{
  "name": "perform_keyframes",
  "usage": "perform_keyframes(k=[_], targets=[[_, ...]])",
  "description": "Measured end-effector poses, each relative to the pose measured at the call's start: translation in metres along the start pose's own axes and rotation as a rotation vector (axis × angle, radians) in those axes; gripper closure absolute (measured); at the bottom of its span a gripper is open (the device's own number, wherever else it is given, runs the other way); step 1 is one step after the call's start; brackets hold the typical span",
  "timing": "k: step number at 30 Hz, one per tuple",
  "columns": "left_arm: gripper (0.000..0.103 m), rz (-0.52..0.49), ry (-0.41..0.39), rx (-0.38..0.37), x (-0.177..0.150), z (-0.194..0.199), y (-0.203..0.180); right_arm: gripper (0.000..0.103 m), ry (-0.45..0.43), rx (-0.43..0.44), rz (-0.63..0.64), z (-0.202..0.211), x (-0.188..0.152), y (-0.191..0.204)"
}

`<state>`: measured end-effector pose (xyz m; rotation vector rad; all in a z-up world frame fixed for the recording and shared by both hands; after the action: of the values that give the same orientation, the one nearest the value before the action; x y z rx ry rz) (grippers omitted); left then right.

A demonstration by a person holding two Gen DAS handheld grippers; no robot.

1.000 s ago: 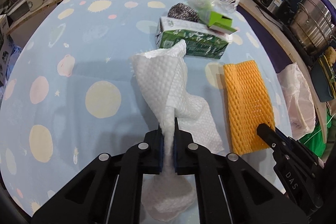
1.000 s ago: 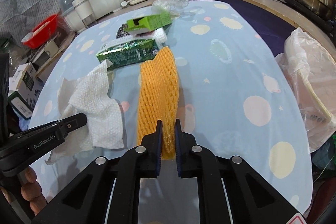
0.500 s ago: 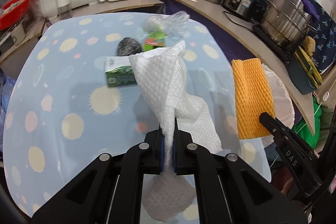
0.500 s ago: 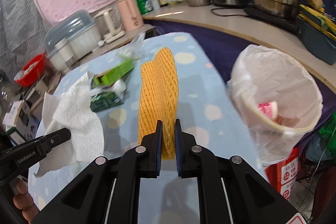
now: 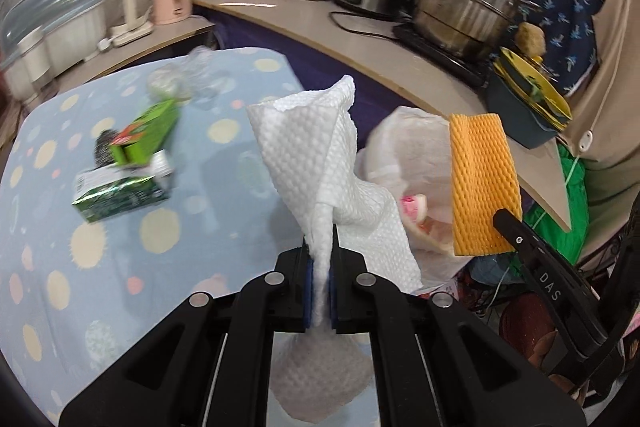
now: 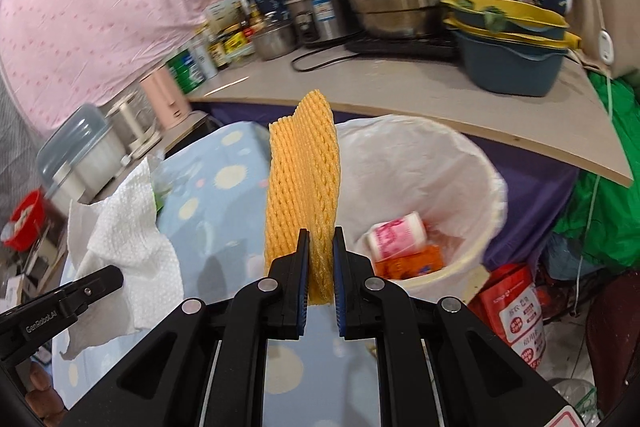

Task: Collect trash
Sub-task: 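Lift the paper towel and foam net and carry them over the bin, then open both tools to drop the paper towel and foam net into the bin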

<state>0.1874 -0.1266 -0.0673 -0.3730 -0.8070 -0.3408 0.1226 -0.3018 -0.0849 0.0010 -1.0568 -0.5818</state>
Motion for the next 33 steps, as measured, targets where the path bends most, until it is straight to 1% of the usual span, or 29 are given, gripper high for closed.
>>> perform_keyframes(k=[5,10,12,17,22,29,31,32,33], targets=[[0.098,-0.058,0.004,-0.054,0.009,-0.017,-0.048,0.093,-0.001,-0.054,-0.045,-0.007,0.007,-0.04],[0.098,-0.098,0.011,-0.099,0.018,-0.04,-0.089,0.093,0.005,-0.088,-0.071,-0.016,0.006,-0.065],[0.098,-0.111,0.021,-0.106,0.021,-0.051,-0.101,0.093,0.011,-0.099,-0.081,-0.021,0.005,-0.073],[0.098,-0.129,0.042,-0.109,0.023,-0.075,-0.118,0.093,0.027,-0.12,-0.087,-0.036,0.005,-0.085],[0.098,-0.135,0.074,-0.107,0.02,-0.097,-0.125,0.093,0.042,-0.132,-0.089,-0.052,0.005,-0.091],[0.097,-0.126,0.106,-0.114,0.017,-0.115,-0.129,0.092,0.059,-0.146,-0.095,-0.066,0.003,-0.096],[0.089,-0.119,0.117,-0.107,0.015,-0.119,-0.127,0.089,0.053,-0.154,-0.101,-0.067,0.003,-0.098],[0.076,-0.114,0.113,-0.099,0.016,-0.12,-0.125,0.087,0.049,-0.158,-0.106,-0.067,0.003,-0.098],[0.066,-0.11,0.106,-0.096,0.017,-0.12,-0.124,0.084,0.047,-0.161,-0.11,-0.067,0.003,-0.099]])
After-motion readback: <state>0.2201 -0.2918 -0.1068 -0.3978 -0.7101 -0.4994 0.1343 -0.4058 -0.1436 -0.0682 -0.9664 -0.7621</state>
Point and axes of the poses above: each gripper's, at about its wrist camera, not at the fingertips, and z roughly against the way its jaws point, y to its left, x to its top, the point moved 10 cm from there along -z, roughly the way its jaws point, and after that the axes turned 11 degrees about -y, right-handed, at the moved point
